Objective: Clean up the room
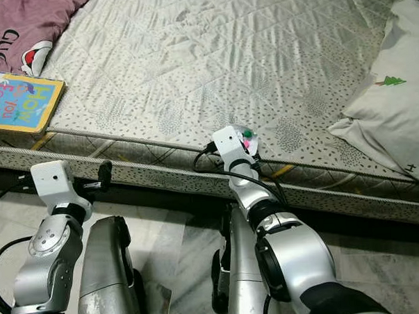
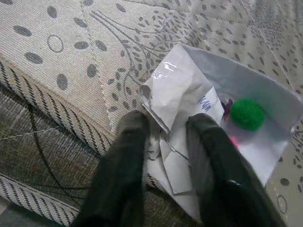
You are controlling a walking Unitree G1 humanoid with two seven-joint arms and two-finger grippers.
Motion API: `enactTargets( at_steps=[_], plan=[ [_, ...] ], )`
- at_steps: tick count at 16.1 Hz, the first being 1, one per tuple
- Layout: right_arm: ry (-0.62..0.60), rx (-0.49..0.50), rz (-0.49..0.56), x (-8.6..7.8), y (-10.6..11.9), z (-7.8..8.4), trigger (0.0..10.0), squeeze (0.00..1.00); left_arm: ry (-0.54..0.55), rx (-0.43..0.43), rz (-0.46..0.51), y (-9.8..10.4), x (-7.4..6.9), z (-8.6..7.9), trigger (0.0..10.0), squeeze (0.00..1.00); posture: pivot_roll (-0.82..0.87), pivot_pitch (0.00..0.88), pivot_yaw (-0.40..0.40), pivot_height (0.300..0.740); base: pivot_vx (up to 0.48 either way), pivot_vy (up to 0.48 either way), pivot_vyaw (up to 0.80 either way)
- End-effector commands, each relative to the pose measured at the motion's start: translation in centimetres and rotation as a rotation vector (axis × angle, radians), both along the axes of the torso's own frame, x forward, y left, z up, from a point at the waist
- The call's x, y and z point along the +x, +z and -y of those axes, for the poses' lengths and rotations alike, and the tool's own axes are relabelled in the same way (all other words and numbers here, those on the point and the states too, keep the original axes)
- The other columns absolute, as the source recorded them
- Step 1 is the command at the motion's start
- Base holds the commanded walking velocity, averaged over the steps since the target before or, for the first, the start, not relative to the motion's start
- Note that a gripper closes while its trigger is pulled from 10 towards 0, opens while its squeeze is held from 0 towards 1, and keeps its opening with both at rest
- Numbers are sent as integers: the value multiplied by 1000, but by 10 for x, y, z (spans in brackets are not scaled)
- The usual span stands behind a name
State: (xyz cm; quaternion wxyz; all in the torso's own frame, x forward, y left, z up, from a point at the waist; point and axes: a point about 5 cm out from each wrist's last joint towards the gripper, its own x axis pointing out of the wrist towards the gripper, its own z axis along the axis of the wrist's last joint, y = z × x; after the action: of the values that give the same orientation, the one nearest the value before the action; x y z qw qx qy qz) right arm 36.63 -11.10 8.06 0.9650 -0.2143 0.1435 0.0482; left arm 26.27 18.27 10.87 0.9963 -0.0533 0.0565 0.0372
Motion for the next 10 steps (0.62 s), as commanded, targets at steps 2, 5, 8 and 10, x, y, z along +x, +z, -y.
enactTargets(
  at_steps=[2,5,8,10],
  plan=[
    [-19,3,-43,-6,-10,3,0,0,-6,11,-13,-3,0,0,10000,0,228,170,-59,495,0,0,0],
    [-21,10,-39,-5,-9,3,0,0,-6,12,-9,-3,2,-1,10000,0,225,166,-61,495,0,0,0],
    [-24,26,-19,-2,-4,3,0,0,-8,9,-2,-3,7,1,10000,0,218,146,-63,495,0,0,0],
    [-22,35,-9,0,-1,3,0,0,-9,5,4,-3,11,2,10000,0,207,122,-67,495,0,0,0]
  ],
)
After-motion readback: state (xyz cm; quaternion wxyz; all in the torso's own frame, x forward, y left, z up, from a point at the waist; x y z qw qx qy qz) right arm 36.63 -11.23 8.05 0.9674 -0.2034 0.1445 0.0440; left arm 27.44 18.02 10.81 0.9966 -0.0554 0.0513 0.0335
